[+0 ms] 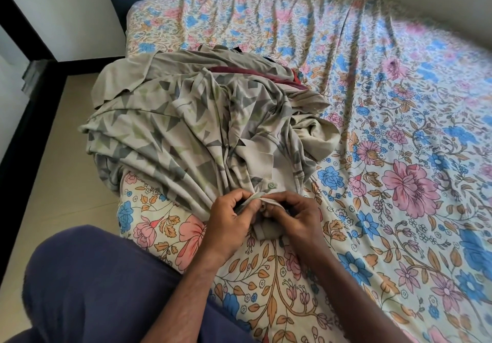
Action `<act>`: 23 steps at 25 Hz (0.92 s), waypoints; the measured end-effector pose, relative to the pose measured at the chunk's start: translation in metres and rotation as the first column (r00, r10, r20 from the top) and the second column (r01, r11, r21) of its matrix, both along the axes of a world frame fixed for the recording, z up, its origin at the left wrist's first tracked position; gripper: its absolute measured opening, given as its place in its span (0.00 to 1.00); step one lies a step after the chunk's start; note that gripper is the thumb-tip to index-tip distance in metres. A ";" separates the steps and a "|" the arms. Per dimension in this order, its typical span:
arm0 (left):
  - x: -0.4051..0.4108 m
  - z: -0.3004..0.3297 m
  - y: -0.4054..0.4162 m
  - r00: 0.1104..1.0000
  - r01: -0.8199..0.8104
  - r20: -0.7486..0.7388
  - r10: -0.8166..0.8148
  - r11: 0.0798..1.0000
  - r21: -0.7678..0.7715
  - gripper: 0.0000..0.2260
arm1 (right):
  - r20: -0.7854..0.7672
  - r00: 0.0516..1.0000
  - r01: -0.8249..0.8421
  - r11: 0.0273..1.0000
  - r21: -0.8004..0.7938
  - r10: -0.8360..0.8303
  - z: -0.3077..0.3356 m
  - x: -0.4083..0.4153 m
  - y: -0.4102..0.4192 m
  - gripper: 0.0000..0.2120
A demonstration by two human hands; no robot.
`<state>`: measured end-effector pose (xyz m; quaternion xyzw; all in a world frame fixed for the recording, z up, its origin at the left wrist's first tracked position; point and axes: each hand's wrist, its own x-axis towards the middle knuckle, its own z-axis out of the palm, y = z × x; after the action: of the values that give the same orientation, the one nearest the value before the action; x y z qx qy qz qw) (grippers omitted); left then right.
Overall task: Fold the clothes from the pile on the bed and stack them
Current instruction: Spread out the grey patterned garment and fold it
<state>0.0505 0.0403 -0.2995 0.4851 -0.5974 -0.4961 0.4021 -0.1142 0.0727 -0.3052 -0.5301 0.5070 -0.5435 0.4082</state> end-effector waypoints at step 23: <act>0.010 0.001 -0.006 0.983 0.117 -0.161 -0.092 0.981 0.152 0.06 | 0.130 0.991 -0.018 1.000 0.006 0.018 -0.002 0.016 0.003 0.15</act>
<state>0.0605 0.0341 -0.2986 0.4445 -0.5473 -0.5989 0.3796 -0.0979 0.0753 -0.3070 -0.4967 0.4764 -0.5713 0.4471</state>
